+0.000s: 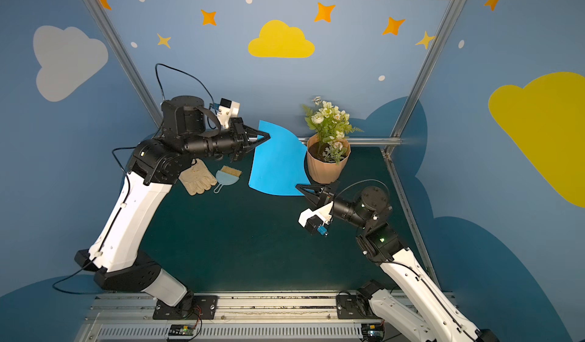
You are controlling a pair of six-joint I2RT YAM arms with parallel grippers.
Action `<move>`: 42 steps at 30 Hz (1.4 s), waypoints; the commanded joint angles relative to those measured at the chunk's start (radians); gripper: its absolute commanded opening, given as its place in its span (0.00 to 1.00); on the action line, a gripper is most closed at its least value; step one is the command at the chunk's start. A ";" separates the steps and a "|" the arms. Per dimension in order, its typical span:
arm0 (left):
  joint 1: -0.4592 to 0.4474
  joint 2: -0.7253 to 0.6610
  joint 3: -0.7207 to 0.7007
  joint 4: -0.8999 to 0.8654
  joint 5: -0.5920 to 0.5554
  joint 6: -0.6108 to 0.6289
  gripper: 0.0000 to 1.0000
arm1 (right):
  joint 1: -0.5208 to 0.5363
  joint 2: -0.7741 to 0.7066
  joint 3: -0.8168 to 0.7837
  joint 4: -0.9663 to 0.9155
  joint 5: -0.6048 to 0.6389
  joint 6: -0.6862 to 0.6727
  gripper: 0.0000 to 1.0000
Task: Fold the square paper diagonally
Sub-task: Fold the paper at the center of the board.
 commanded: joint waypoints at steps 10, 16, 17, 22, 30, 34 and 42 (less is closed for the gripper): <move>-0.009 0.039 -0.214 -0.107 -0.080 0.417 0.07 | 0.050 0.174 0.149 -0.445 0.052 -0.022 0.00; -0.040 0.036 -0.426 0.042 -0.077 0.520 0.06 | 0.063 0.297 0.220 -0.599 0.061 0.011 0.00; -0.045 0.039 -0.460 0.073 -0.067 0.536 0.06 | 0.064 0.324 0.241 -0.637 0.057 0.022 0.00; -0.049 0.073 -0.642 0.289 0.071 0.564 0.06 | 0.065 0.437 0.308 -0.791 0.030 0.089 0.00; -0.024 0.200 -0.748 0.438 0.266 0.610 0.06 | 0.036 0.533 0.313 -0.889 -0.052 0.190 0.00; 0.006 0.239 -0.834 0.558 0.337 0.595 0.06 | 0.013 0.596 0.329 -0.944 -0.083 0.210 0.00; 0.023 0.229 -0.827 0.571 0.422 0.634 0.08 | 0.016 0.687 0.414 -1.023 -0.104 0.167 0.00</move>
